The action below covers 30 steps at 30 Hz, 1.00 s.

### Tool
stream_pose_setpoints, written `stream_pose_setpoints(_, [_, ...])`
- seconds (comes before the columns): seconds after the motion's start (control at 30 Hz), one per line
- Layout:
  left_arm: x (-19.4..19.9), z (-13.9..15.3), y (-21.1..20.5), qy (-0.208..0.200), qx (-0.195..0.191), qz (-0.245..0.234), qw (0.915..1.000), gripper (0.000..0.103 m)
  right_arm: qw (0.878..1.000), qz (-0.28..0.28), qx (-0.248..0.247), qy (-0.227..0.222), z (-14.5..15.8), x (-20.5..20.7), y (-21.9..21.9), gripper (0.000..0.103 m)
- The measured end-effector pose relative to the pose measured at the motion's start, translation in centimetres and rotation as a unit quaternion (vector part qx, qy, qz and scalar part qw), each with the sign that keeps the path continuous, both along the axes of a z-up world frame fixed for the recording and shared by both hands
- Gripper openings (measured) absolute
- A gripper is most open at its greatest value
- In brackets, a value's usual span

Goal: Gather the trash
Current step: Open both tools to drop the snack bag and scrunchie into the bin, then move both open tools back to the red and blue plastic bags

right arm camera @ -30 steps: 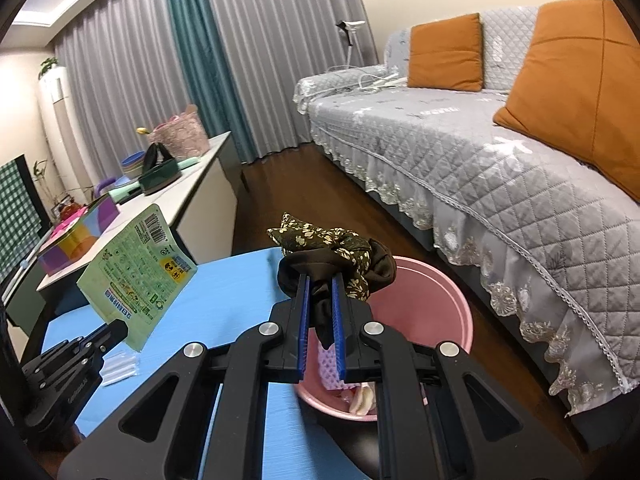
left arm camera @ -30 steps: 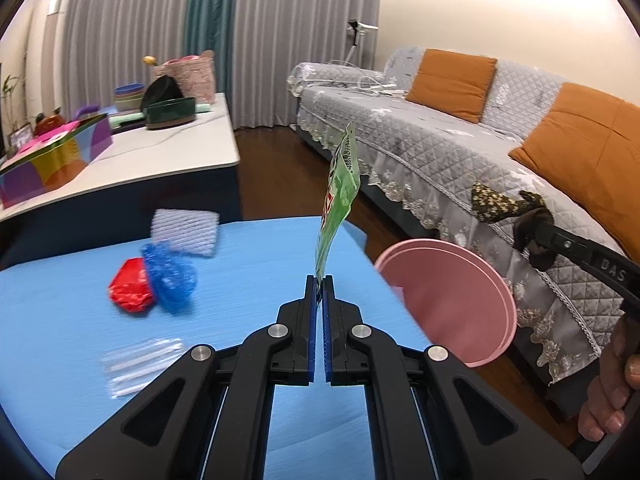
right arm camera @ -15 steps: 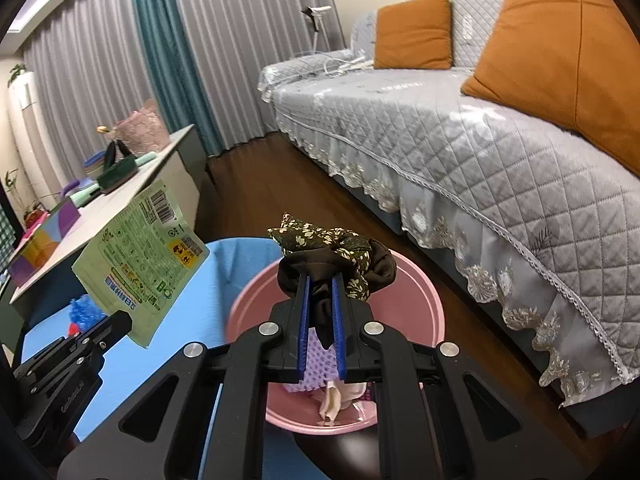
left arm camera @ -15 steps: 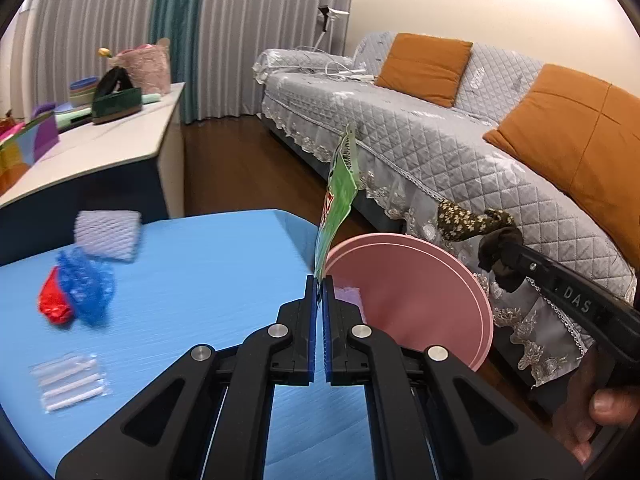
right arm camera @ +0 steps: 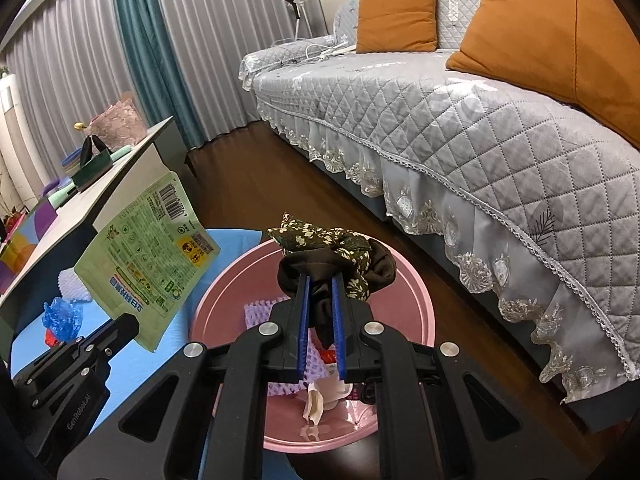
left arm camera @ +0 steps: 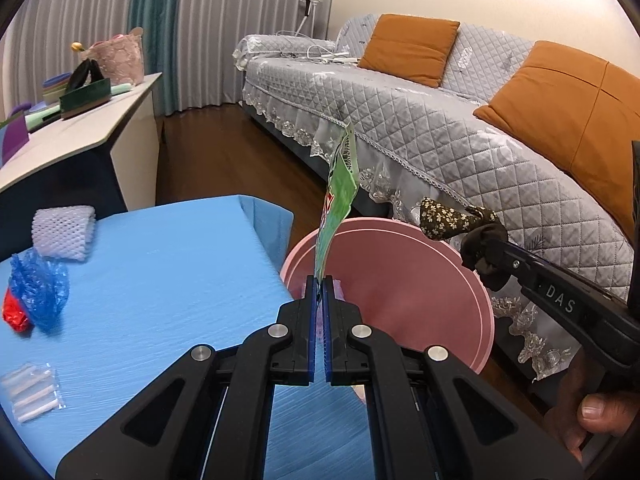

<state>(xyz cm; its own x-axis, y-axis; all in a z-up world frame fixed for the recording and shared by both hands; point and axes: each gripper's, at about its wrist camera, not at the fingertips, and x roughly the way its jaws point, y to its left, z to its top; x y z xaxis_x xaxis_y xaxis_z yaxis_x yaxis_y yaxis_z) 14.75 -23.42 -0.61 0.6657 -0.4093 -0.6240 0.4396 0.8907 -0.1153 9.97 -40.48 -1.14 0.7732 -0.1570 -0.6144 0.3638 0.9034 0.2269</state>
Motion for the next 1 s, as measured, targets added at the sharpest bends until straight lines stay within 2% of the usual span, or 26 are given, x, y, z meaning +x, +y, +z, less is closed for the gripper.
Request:
stream_pose_setpoints(0.1, [0.2, -0.2, -0.2, 0.009, 0.0, -0.007, 0.9999, 0.003, 1.0, -0.003, 0.0, 0.008, -0.2, 0.2, -0.1, 0.019])
stream_pose_setpoints(0.13, [0.4, -0.4, -0.2, 0.019, 0.0, -0.006, 0.9998, 0.003, 1.0, -0.007, 0.002, 0.014, -0.3, 0.3, -0.2, 0.028])
stream_pose_setpoints(0.2, [0.7, -0.9, -0.1, 0.038, -0.002, -0.006, 0.9993, 0.01, 1.0, -0.016, 0.005, 0.018, -0.4, 0.2, -0.5, 0.04])
stream_pose_setpoints(0.23, [0.8, -1.0, 0.0, 0.042, -0.001, -0.003, 0.9991, 0.022, 1.0, -0.021, 0.006, 0.02, -0.4, 0.1, -0.6, 0.043])
stream_pose_setpoints(0.27, [0.6, -1.1, 0.2, 0.041, 0.0, 0.001, 0.9991, 0.03, 0.999, -0.025, 0.006, 0.021, -0.4, 0.0, -0.7, 0.043])
stream_pose_setpoints(0.3, [0.5, -1.0, 0.5, 0.04, 0.0, 0.004, 0.9992, 0.031, 0.999, -0.028, 0.006, 0.022, -0.3, -0.1, -0.8, 0.044])
stream_pose_setpoints(0.57, [-0.2, 0.8, 3.2, 0.025, -0.004, 0.031, 0.9992, 0.031, 1.0, -0.025, 0.005, 0.01, 0.9, -0.4, 0.6, 0.044])
stream_pose_setpoints(1.0, [-2.0, 3.5, 10.7, -0.003, -0.004, 0.09, 0.996, 0.031, 0.999, 0.031, -0.002, -0.018, 3.7, -0.2, 7.3, 0.044])
